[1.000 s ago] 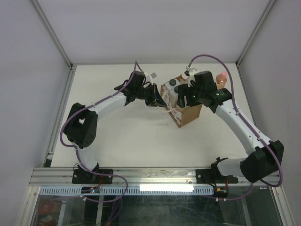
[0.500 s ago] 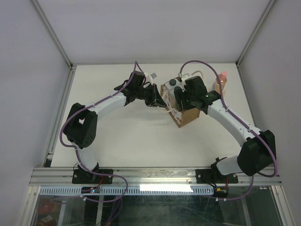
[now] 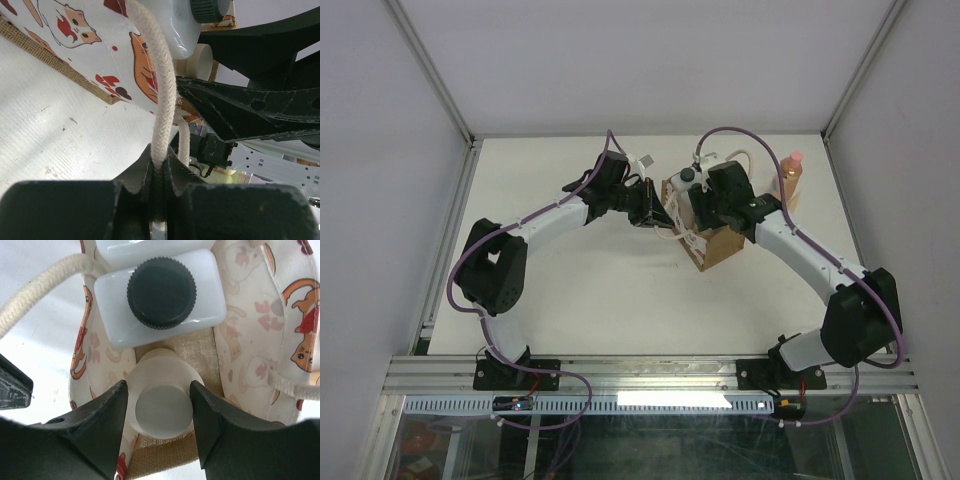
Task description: Take the personal care products out of the canvas bag
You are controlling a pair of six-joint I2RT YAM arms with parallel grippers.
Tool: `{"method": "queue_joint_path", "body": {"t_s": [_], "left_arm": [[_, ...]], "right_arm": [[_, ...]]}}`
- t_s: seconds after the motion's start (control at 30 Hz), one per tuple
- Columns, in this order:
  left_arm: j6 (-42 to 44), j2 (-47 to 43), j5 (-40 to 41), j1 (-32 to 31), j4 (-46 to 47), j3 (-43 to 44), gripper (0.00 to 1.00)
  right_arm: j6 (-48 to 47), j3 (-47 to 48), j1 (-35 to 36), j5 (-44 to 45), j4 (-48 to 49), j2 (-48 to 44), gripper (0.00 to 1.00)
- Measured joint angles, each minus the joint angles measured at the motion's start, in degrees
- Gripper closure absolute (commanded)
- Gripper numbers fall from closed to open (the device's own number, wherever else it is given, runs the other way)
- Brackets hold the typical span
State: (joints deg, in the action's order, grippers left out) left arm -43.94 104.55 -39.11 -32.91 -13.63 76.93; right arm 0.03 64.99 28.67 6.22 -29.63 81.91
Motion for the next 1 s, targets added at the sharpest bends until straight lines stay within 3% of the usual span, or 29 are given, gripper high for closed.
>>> {"method": "queue_joint_path", "body": {"t_s": [0.67, 0.77, 1.0], "left_arm": [[0.00, 0.00, -0.02, 0.00, 0.00, 0.00, 1.00], [0.00, 0.00, -0.02, 0.00, 0.00, 0.00, 1.00], [0.00, 0.00, -0.02, 0.00, 0.00, 0.00, 1.00]], "right_arm": [[0.48, -0.48, 0.59, 2.10, 0.31, -0.46, 0.45], [0.61, -0.61, 0.63, 2.14, 0.39, -0.52, 0.54], [0.68, -0.63, 0.74, 3.23, 0.63, -0.59, 1.00]]}}
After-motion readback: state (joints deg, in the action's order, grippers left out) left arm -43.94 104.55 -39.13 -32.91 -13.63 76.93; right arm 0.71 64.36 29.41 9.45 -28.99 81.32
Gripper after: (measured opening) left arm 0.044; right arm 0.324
